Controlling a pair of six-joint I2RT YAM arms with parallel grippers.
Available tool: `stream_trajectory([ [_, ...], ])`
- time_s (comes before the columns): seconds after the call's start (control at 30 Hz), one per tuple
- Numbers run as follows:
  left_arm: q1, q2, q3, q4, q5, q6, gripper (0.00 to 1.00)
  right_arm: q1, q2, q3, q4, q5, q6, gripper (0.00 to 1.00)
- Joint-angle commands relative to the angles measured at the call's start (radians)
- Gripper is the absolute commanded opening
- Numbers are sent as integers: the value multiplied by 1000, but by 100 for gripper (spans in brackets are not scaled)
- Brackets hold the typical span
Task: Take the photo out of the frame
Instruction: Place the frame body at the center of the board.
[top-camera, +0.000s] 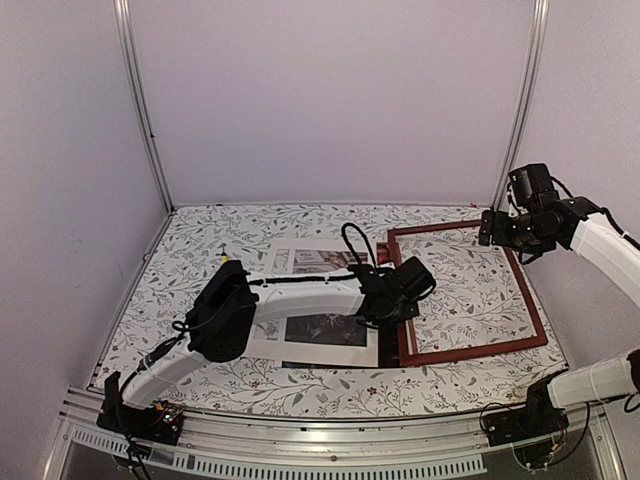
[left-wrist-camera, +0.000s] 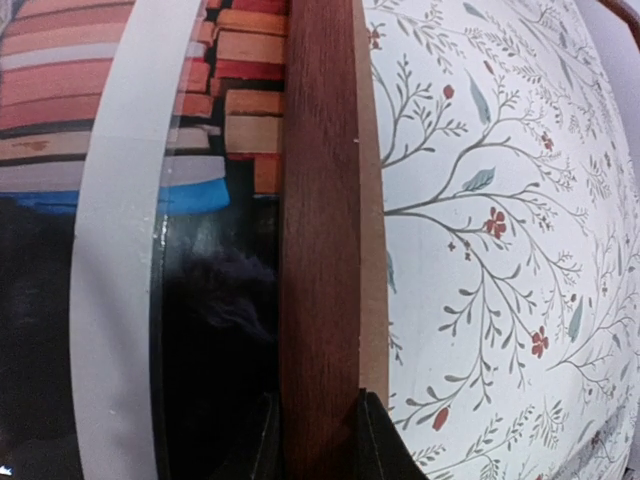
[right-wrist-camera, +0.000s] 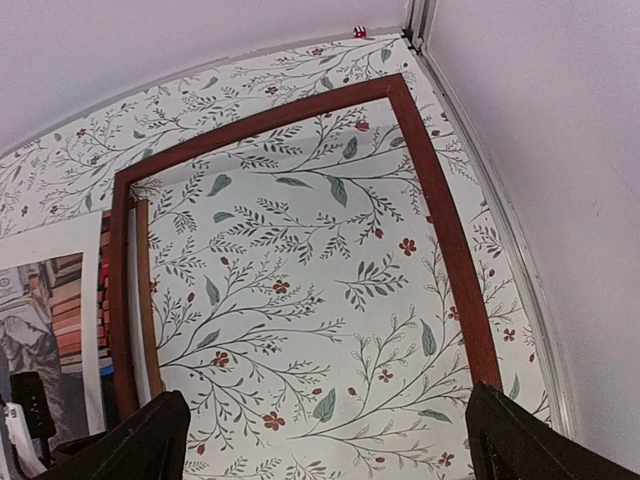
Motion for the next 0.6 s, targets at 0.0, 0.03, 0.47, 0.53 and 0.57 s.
stream_trajectory([
  [0.0, -34, 34, 99, 92, -44, -37, 0, 4, -46, -13, -10, -131, -11, 99],
  [0.03, -36, 44, 111, 98, -45, -37, 0, 3, -50, -19, -10, -144, -14, 99],
  [0.47, -55, 107, 177, 169, -20, -89, 0, 15, -73, -50, 1, -219, -30, 99],
  [0.53, -59, 107, 180, 181, -21, -88, 0, 16, -72, -52, 3, -222, -31, 99],
  [0.57, -61, 107, 181, 183, -22, -88, 0, 18, -71, -51, 2, -224, -31, 99],
])
